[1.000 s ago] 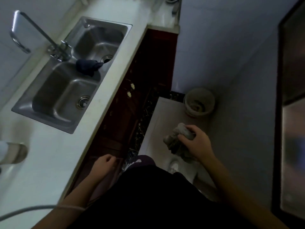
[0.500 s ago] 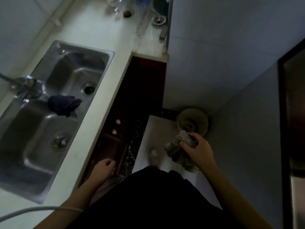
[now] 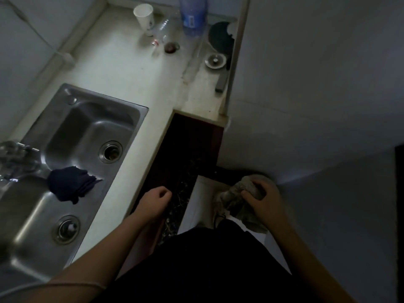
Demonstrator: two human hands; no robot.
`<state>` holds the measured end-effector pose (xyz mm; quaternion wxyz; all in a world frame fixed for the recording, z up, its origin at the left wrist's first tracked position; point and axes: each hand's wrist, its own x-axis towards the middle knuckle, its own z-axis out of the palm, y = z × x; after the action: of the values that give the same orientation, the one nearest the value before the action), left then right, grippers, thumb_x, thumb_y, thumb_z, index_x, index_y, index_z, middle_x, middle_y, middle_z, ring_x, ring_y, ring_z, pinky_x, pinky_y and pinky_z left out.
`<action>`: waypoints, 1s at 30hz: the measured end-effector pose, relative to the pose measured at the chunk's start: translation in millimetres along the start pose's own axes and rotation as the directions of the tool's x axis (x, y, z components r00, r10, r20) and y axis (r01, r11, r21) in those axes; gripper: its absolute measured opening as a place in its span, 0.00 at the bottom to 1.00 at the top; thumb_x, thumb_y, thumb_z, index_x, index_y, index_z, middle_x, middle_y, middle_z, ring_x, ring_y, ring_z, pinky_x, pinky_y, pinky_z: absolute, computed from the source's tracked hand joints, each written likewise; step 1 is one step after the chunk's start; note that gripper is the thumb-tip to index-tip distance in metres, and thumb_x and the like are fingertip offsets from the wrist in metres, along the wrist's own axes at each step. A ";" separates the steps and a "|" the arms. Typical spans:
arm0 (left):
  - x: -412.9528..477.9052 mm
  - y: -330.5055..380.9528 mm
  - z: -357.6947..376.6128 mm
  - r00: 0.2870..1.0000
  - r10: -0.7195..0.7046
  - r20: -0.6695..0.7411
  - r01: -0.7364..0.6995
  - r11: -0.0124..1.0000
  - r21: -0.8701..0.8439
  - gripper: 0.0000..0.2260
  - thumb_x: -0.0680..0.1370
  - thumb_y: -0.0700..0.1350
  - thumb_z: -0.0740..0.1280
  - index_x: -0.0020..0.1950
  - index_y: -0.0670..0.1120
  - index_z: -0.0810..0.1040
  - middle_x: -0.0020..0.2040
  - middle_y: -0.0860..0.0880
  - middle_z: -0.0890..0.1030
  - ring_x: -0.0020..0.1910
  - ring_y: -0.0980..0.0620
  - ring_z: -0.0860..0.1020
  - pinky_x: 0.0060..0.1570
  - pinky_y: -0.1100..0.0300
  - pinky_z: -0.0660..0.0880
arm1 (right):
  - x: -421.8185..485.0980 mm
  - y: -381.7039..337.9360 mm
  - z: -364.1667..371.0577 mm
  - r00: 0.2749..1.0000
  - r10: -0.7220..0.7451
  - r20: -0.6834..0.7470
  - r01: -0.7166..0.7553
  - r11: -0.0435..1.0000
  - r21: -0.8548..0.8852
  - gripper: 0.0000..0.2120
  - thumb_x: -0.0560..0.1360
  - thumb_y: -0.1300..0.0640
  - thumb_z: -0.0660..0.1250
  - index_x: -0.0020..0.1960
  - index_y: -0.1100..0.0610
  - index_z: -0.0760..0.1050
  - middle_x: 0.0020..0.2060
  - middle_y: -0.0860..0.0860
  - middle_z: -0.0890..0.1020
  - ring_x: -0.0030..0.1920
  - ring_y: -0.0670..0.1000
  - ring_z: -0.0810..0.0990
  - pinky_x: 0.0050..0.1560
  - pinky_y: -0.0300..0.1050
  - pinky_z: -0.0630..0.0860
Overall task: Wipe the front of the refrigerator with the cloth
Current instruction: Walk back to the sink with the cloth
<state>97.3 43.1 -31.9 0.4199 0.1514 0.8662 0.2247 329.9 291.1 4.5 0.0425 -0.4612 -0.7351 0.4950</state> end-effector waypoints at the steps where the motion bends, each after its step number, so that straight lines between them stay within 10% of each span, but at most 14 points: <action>1: 4.4 2.2 -4.5 1.000 -0.028 -0.012 0.028 0.999 -0.022 0.09 0.81 0.50 0.64 0.46 0.50 0.81 0.44 0.48 0.85 0.44 0.49 0.83 0.51 0.48 0.79 | 15.9 -7.7 0.3 0.999 -0.019 0.029 0.020 1.000 -0.021 0.18 0.75 0.55 0.76 0.63 0.55 0.79 0.51 0.46 0.80 0.47 0.40 0.77 0.54 0.35 0.75; 10: 15.1 27.2 -37.6 0.940 -0.235 -0.248 0.188 0.962 -0.200 0.09 0.80 0.47 0.65 0.44 0.47 0.82 0.42 0.48 0.86 0.43 0.47 0.84 0.48 0.48 0.80 | 132.2 -108.3 20.1 0.923 -0.185 0.338 0.199 0.980 -0.009 0.16 0.76 0.53 0.74 0.63 0.51 0.78 0.51 0.47 0.81 0.50 0.44 0.80 0.52 0.40 0.76; 14: 33.6 40.4 -64.3 0.927 -0.214 -0.308 0.152 0.965 -0.215 0.10 0.81 0.49 0.65 0.44 0.47 0.81 0.43 0.48 0.85 0.44 0.46 0.84 0.51 0.49 0.79 | 172.9 -151.0 40.6 0.899 -0.300 0.319 0.308 0.951 0.026 0.14 0.73 0.56 0.77 0.57 0.52 0.79 0.46 0.41 0.81 0.45 0.32 0.79 0.43 0.23 0.72; 24: 92.6 47.2 -133.4 0.921 -0.191 -0.339 0.056 0.927 -0.371 0.14 0.74 0.55 0.63 0.41 0.46 0.80 0.39 0.45 0.85 0.41 0.42 0.84 0.46 0.45 0.80 | 263.1 -262.5 89.2 0.874 -0.447 0.188 0.466 0.882 -0.068 0.19 0.73 0.49 0.76 0.62 0.52 0.80 0.54 0.50 0.85 0.54 0.49 0.82 0.56 0.46 0.77; 30: 124.8 34.4 -141.8 0.935 -0.199 -0.294 0.088 0.932 -0.352 0.10 0.80 0.49 0.65 0.42 0.47 0.80 0.41 0.47 0.85 0.44 0.45 0.83 0.47 0.49 0.79 | 318.4 -270.2 136.2 0.911 -0.362 0.199 0.394 0.906 -0.155 0.21 0.73 0.45 0.74 0.64 0.48 0.78 0.52 0.44 0.81 0.52 0.47 0.78 0.52 0.43 0.72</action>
<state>-88.0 91.6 -18.9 0.3065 -0.0252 0.8816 0.3580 -94.4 403.8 17.2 0.0318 -0.2687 -0.8559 0.4407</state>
